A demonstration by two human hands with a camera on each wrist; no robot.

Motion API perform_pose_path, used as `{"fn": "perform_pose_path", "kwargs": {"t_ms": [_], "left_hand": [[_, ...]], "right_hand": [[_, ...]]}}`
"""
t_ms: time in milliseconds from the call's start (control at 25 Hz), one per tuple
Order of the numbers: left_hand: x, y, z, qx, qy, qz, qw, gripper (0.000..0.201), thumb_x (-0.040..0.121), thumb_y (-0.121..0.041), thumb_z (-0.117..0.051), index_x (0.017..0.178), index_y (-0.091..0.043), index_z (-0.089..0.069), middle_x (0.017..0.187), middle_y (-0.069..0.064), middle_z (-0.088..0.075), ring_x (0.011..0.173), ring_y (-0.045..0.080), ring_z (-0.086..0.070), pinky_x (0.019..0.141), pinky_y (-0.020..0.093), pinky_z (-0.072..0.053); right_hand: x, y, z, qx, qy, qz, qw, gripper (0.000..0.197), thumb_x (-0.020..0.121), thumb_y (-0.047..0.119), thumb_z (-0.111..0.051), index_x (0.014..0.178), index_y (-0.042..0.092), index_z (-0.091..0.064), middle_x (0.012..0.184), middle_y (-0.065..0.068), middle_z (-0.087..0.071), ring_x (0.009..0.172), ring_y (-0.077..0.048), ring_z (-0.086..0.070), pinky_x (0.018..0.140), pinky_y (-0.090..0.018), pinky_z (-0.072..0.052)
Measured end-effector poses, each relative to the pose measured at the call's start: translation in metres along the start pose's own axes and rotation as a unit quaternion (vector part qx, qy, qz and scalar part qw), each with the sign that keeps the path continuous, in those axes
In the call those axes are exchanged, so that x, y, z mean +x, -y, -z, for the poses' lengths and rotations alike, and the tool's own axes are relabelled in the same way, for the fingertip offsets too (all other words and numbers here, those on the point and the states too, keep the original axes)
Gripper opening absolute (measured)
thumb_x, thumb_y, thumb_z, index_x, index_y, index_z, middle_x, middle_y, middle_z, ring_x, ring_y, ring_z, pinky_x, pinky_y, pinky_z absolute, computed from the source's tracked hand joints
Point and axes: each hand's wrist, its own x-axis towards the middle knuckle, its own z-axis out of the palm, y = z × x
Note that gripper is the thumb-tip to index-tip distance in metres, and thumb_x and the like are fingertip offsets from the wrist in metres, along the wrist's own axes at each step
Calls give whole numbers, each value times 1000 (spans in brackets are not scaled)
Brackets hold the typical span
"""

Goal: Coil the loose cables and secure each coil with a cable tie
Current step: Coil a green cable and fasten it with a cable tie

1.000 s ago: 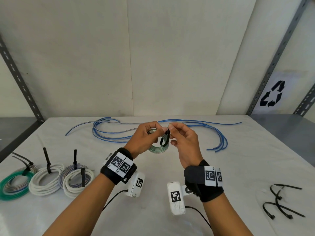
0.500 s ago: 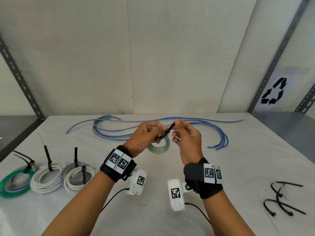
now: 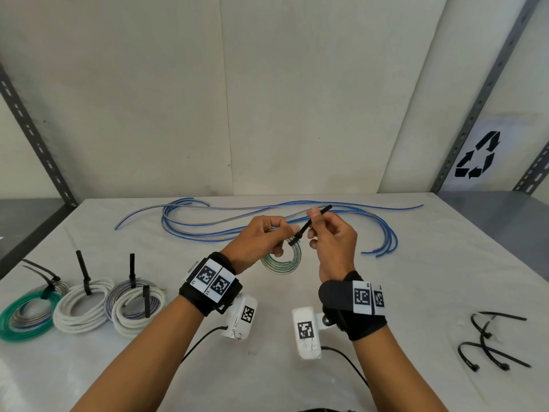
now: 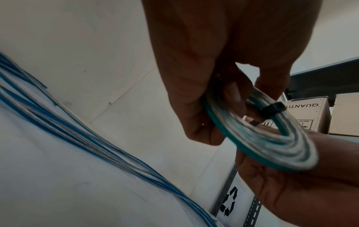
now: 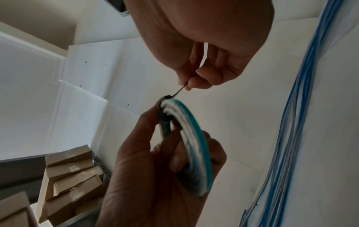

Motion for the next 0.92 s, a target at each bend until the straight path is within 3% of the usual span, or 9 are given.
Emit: {"fn": "perform_pose_path", "kwargs": {"t_ms": [120,360,640,920], "left_hand": [[0,-3,-1,25,-22,9,999,32,93,-31,-70,71,-11,-60,69,-1,-66,53,15,-40,60,28,-35],[3,2,-4,24,-27,34,999,33,90,-23,-75,60,-20,-61,70,4,-70,54,16,-40,58,27,-35],[8,3,-10,11,-37,43,998,33,89,-19,-75,60,-20,-60,67,3,-68,56,19,-40,57,28,-35],[10,9,-19,21,-41,35,998,30,88,-17,-76,64,-16,-59,66,3,-70,51,10,-44,58,26,-38]], "right_hand": [[0,-1,-2,-4,-1,6,1000,22,94,22,-70,84,2,-71,60,-4,-57,56,-12,-49,50,-24,-40],[3,-1,2,-17,-7,20,1000,15,93,20,-71,83,9,-73,63,-2,-65,58,-10,-57,53,-23,-47],[9,-1,4,8,-19,25,999,13,93,17,-70,85,9,-74,63,-5,-60,55,-11,-53,61,-24,-52],[9,-6,10,39,-7,-12,999,14,94,19,-69,88,8,-75,66,-5,-58,58,-12,-50,62,-23,-50]]}}
